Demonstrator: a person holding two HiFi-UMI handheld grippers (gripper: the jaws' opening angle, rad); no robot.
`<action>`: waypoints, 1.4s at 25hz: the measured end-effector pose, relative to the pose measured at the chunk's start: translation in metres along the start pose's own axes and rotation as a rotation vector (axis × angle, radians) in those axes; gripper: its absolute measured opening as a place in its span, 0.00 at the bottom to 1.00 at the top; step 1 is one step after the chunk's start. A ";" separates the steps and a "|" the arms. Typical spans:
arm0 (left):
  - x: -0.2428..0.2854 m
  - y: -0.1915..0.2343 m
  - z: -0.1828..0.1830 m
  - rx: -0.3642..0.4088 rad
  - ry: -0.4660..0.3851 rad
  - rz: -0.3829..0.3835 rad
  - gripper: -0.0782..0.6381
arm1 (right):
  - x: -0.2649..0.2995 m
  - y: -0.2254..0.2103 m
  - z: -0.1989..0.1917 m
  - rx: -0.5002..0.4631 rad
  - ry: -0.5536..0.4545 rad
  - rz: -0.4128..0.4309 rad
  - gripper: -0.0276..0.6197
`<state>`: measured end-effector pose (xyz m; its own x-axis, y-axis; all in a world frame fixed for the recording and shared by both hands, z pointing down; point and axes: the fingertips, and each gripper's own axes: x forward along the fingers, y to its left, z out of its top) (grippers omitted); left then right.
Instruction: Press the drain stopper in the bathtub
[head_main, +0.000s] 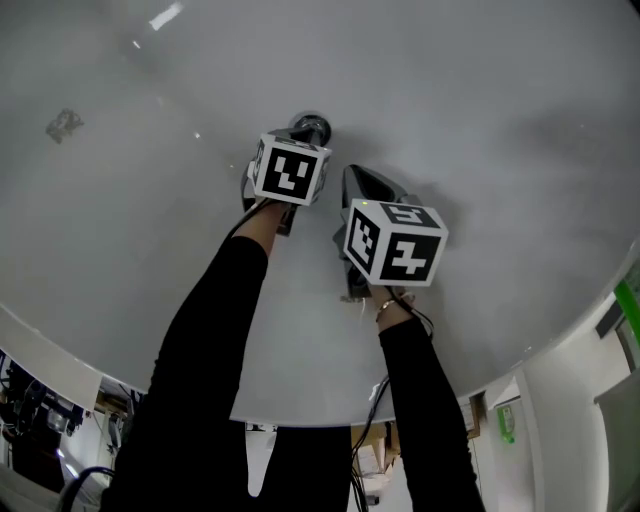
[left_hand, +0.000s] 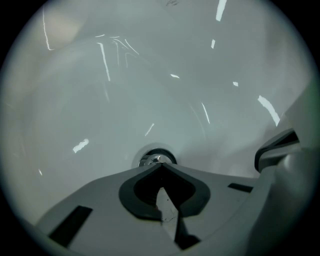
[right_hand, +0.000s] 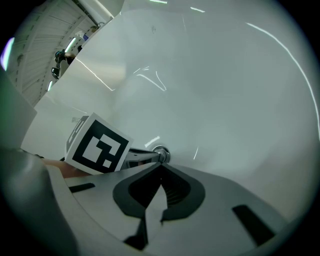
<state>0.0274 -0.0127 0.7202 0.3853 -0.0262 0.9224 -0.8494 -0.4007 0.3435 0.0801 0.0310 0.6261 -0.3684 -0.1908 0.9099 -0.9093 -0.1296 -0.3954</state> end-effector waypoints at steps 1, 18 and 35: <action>0.000 0.000 0.000 0.004 -0.002 -0.002 0.12 | -0.002 0.001 0.001 0.002 -0.004 -0.004 0.05; -0.063 -0.011 0.018 0.085 -0.026 -0.019 0.12 | -0.037 0.024 0.020 0.027 -0.087 0.006 0.05; -0.179 -0.034 0.051 0.125 -0.133 -0.084 0.12 | -0.105 0.062 0.033 0.086 -0.170 -0.001 0.05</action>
<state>0.0060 -0.0413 0.5343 0.5041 -0.1051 0.8572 -0.7640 -0.5170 0.3859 0.0691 0.0108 0.5024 -0.3231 -0.3514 0.8787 -0.8871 -0.2109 -0.4105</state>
